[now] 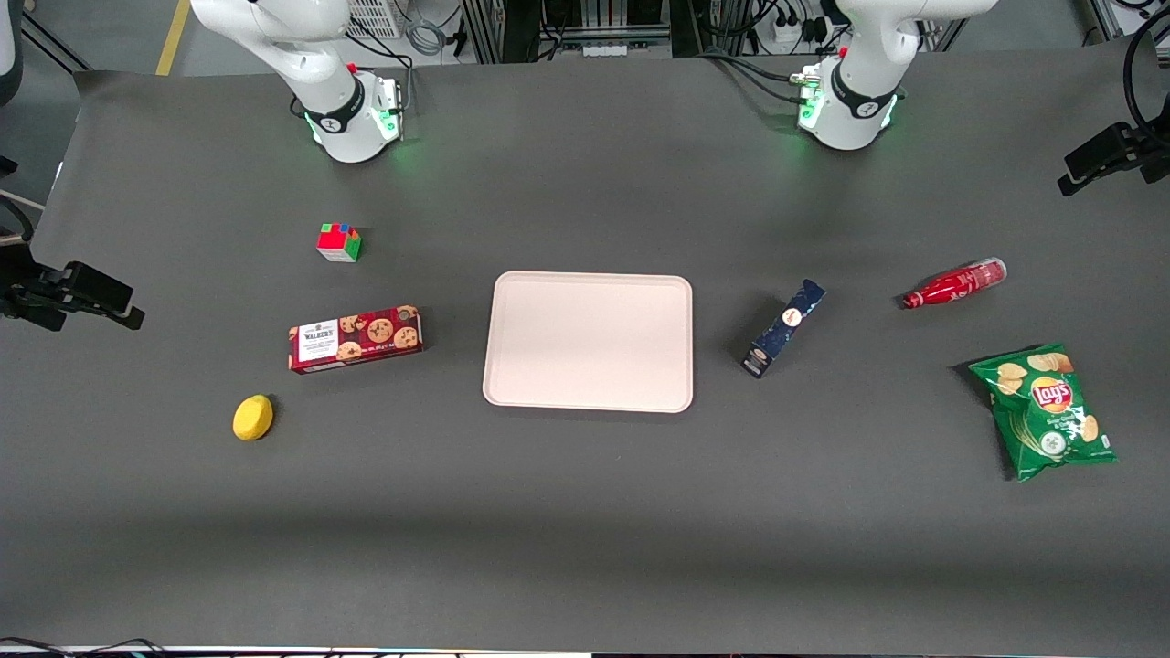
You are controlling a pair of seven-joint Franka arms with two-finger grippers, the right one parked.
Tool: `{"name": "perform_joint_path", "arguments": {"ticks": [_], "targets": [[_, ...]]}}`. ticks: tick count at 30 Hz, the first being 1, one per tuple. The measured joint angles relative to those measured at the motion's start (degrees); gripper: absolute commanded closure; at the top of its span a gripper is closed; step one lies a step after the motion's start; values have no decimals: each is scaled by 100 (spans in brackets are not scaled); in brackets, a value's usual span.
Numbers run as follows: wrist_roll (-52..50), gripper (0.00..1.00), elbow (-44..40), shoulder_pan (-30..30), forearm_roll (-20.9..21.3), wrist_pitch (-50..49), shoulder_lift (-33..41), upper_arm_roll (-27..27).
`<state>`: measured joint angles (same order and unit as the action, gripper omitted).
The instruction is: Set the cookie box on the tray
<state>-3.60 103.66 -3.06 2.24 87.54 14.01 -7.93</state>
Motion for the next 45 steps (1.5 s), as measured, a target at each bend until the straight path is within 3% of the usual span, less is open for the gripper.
{"name": "perform_joint_path", "arguments": {"ticks": [27, 45], "targets": [[8, 0, 8, -10, -2, -11, 0, 87], [21, 0, 8, -21, -9, -27, -5, 525]]}}
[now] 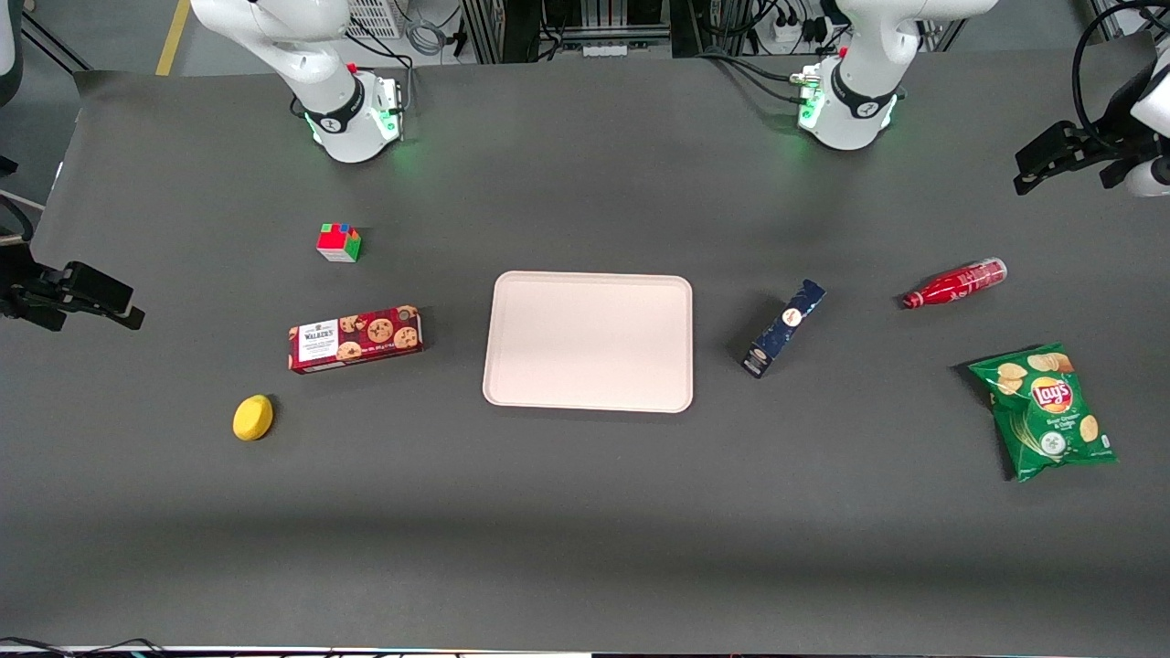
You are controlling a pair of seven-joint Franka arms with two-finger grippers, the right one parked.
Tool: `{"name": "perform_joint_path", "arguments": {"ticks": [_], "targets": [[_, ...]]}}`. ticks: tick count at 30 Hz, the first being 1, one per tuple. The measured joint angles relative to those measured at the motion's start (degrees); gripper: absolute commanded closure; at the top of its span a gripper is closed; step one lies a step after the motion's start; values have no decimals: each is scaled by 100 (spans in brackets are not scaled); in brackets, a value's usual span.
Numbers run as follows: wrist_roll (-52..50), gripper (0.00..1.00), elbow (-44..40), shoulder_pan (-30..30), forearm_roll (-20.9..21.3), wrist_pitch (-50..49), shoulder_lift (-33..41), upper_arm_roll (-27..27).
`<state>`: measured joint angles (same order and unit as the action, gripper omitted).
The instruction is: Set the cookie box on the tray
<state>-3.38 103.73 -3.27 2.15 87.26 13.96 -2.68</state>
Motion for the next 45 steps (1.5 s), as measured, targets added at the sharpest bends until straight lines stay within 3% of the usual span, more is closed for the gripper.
{"name": "perform_joint_path", "arguments": {"ticks": [10, 18, 25, 31, 45], "targets": [[183, 0, 0, -4, -341, -12, 1, 111], [151, 0, 199, -33, -732, 37, 20, 1318], [54, 0, 1348, -67, -969, 1422, -66, 2039], [80, 0, 2164, -65, -957, 2638, -469, 2126], [99, 0, 2311, -39, -543, 4192, -1800, 2056]]}}
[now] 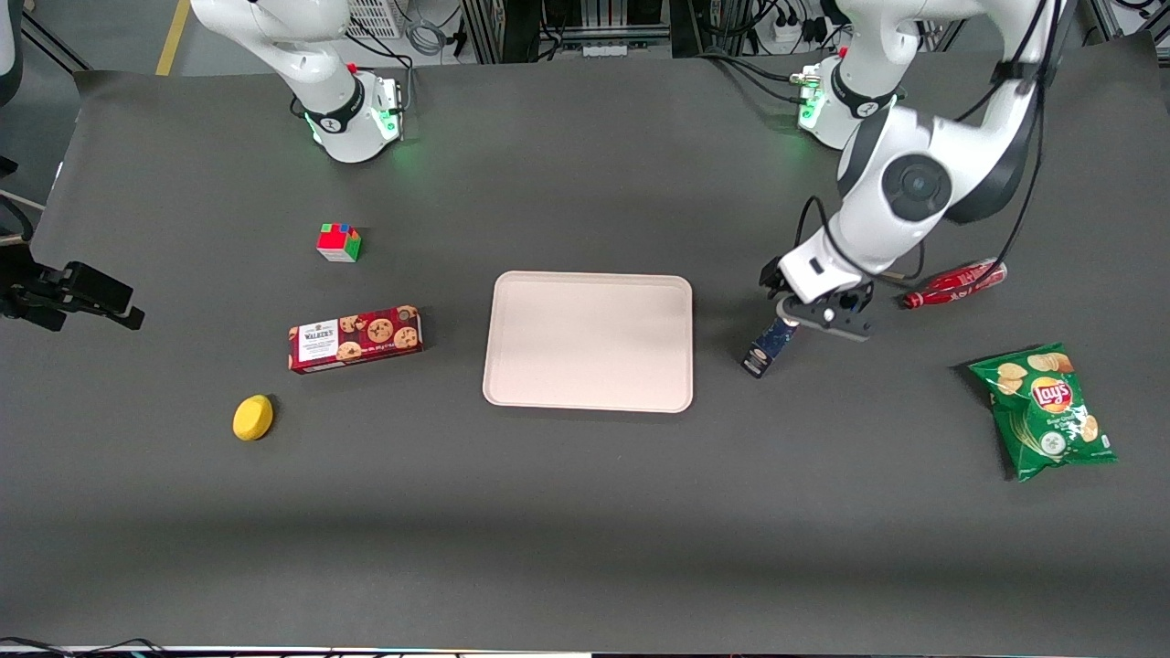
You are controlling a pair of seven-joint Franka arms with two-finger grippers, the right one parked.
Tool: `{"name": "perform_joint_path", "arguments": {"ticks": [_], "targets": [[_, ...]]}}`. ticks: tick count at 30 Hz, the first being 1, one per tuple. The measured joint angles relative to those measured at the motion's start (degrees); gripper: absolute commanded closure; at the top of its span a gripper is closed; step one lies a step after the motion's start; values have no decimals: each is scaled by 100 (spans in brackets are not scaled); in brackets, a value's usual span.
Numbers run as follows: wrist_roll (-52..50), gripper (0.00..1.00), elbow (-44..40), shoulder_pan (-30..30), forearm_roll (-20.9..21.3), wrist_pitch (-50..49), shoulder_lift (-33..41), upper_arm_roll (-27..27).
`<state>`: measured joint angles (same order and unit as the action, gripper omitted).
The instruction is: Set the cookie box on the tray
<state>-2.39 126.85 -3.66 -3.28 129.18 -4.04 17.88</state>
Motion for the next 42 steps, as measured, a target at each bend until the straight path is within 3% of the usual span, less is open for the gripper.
{"name": "perform_joint_path", "arguments": {"ticks": [9, 18, 24, 34, 42], "targets": [[0, 0, 291, 2, 60, 902, -512, -11], [-9, 49, 531, 2, 95, 1484, -710, -12], [-75, 87, 694, 2, 95, 1811, -785, -13], [-313, 89, 539, 7, 95, 1668, -760, -126], [-1165, 88, -752, 24, 95, -399, -493, -150]]}}
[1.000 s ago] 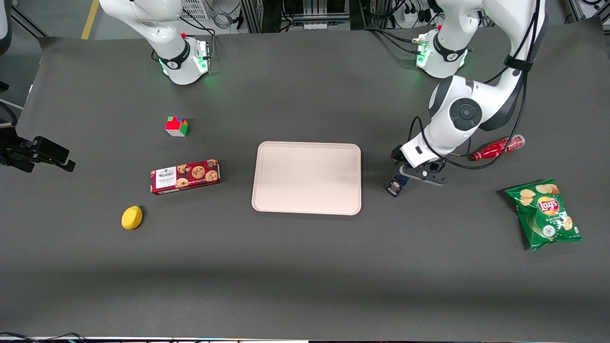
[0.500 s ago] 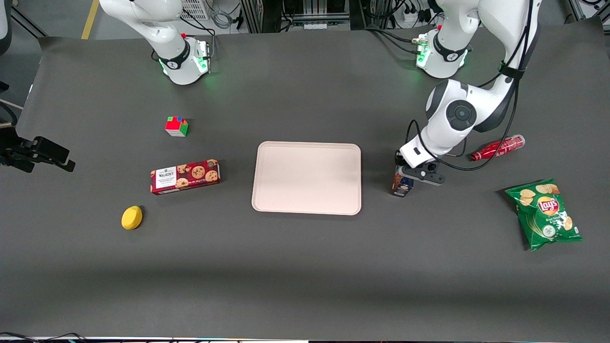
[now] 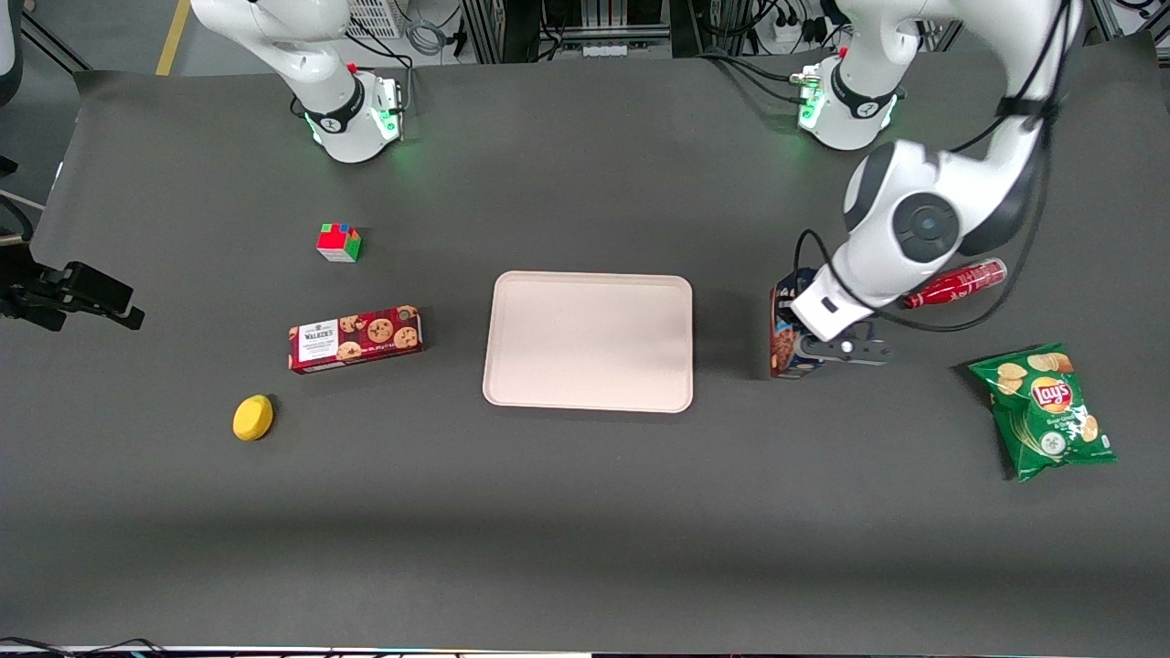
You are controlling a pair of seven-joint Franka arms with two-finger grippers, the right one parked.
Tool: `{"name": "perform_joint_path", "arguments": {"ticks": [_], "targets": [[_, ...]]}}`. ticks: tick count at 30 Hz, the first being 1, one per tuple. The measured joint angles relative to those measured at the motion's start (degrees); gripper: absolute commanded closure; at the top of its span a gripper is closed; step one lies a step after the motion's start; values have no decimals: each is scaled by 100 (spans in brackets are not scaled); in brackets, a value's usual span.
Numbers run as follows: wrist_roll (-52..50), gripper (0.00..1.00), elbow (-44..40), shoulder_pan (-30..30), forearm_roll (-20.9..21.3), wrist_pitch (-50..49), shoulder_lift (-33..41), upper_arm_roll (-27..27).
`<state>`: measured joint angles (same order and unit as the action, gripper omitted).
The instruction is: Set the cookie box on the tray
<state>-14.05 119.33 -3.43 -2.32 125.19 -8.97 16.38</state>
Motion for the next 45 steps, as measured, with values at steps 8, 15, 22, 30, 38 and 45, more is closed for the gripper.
{"name": "perform_joint_path", "arguments": {"ticks": [8, 15, 22, 30, 38, 45], "targets": [[-1056, 88, -1538, -8, -3, -1893, 195, 187], [-2220, 87, -2087, -50, -6, -2224, 137, 815], [-3075, 86, -2164, -228, 24, -1951, -186, 1335], [-3182, 86, -2092, -505, 473, -1382, -1060, 1376], [-3184, 81, -1727, -628, 720, -112, -1945, 1374], [-3187, 22, -1704, -663, 1117, 58, -2192, 1374]]}}
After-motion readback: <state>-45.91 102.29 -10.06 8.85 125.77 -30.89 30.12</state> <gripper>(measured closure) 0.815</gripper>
